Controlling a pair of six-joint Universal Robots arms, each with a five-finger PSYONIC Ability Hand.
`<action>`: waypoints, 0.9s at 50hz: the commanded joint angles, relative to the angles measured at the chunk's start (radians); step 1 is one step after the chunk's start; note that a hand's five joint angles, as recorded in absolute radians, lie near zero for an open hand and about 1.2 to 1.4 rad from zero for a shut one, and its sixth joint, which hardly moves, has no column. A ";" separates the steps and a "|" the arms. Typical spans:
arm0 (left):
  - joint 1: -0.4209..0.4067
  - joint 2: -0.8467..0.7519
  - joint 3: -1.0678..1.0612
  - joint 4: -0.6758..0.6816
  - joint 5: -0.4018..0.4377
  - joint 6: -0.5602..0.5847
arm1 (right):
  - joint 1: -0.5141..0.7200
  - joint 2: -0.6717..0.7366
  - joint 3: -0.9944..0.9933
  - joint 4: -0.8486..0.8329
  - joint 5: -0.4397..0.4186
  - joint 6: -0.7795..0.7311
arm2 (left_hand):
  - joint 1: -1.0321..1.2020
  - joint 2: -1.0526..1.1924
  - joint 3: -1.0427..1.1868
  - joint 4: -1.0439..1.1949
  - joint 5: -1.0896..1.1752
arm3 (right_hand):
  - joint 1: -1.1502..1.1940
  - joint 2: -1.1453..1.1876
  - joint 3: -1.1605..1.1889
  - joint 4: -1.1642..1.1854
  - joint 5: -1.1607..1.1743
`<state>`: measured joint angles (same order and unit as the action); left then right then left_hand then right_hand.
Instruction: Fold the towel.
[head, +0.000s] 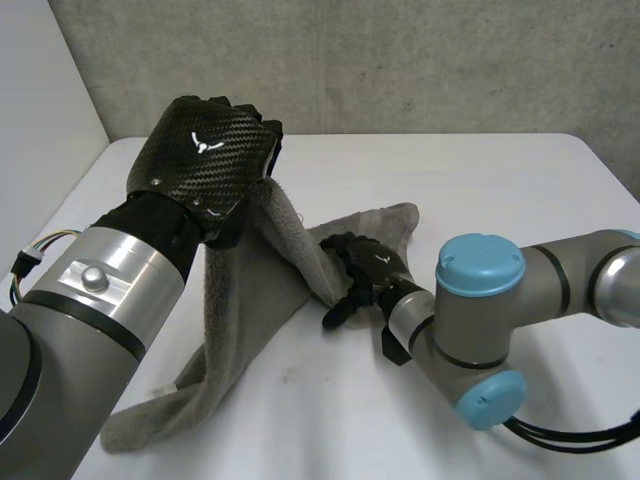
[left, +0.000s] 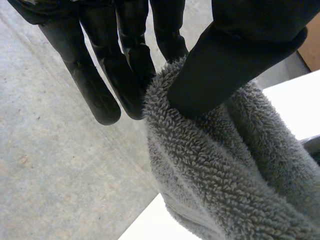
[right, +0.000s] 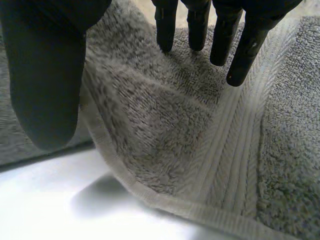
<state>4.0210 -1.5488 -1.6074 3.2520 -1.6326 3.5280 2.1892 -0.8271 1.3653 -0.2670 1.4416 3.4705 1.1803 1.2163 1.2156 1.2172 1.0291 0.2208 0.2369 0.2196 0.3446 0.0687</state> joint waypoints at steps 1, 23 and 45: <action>0.007 0.027 0.003 0.000 0.003 -0.076 | 0.003 0.066 -0.077 -0.011 0.026 0.050 | 0.216 0.180 0.181 0.179 0.193 | 0.820 0.804 0.821 0.696 0.798; 0.158 -0.048 -0.022 -0.006 0.016 -0.077 | -0.299 -0.503 0.064 0.209 -0.170 -0.686 | 0.216 0.180 0.181 0.179 0.193 | 1.176 1.159 1.177 1.052 1.153; 0.193 -0.450 0.022 -0.046 0.080 -0.072 | -0.286 -0.328 0.003 0.790 -0.178 -1.142 | 0.216 0.180 0.181 0.179 0.193 | 1.176 1.159 1.177 1.052 1.153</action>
<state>4.1803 -1.8295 -1.6699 3.2051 -1.5795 3.4468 1.9024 -1.2738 1.4216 0.5172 1.2476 2.3762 1.1801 1.2170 1.2155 1.2171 1.0291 0.9568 1.1653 1.1856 1.1903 0.9609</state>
